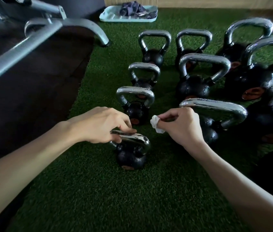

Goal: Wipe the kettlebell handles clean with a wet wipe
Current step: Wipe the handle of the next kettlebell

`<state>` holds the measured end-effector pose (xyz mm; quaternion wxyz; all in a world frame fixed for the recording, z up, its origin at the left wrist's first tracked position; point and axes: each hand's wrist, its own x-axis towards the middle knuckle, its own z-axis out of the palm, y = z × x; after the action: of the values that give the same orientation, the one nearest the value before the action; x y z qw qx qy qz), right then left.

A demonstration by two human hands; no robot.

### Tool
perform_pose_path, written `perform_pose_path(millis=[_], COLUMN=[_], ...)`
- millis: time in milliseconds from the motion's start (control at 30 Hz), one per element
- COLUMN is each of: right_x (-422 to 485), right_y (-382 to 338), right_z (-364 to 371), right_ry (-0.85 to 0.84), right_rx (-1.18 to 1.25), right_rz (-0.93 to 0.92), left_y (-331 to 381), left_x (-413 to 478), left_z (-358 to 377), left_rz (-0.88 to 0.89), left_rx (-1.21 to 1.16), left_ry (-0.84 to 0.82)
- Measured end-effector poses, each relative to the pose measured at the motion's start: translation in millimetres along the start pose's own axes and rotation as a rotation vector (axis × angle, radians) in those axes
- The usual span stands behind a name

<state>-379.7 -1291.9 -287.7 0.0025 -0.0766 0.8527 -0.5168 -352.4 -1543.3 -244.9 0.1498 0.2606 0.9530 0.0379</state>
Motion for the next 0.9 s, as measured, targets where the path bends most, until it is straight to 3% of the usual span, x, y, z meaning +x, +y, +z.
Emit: perform_pose_path(millis=[300, 467, 667, 900], right_x=[5.6, 42.1, 98.3, 167.9], right_y=[-10.7, -25.4, -40.1, -48.9], right_z=[2.9, -15.0, -25.4, -1.6], right_ry=[-0.105, -0.100, -0.147, -0.305], right_rx=[0.049, 0.022, -0.070, -0.298], right_rz=[-0.072, -0.202, -0.224, -0.288], left_y=[9.6, -20.9, -55.3, -74.4], left_x=[-11.2, 17.1, 60.9, 84.5], left_z=[14.2, -22.0, -63.6, -67.0], left_rz=[-0.089, -0.314, -0.564, -0.481], left_rx=[-0.134, -0.332, -0.321, -0.438], left_ry=[0.060, 0.214, 0.352, 0.362])
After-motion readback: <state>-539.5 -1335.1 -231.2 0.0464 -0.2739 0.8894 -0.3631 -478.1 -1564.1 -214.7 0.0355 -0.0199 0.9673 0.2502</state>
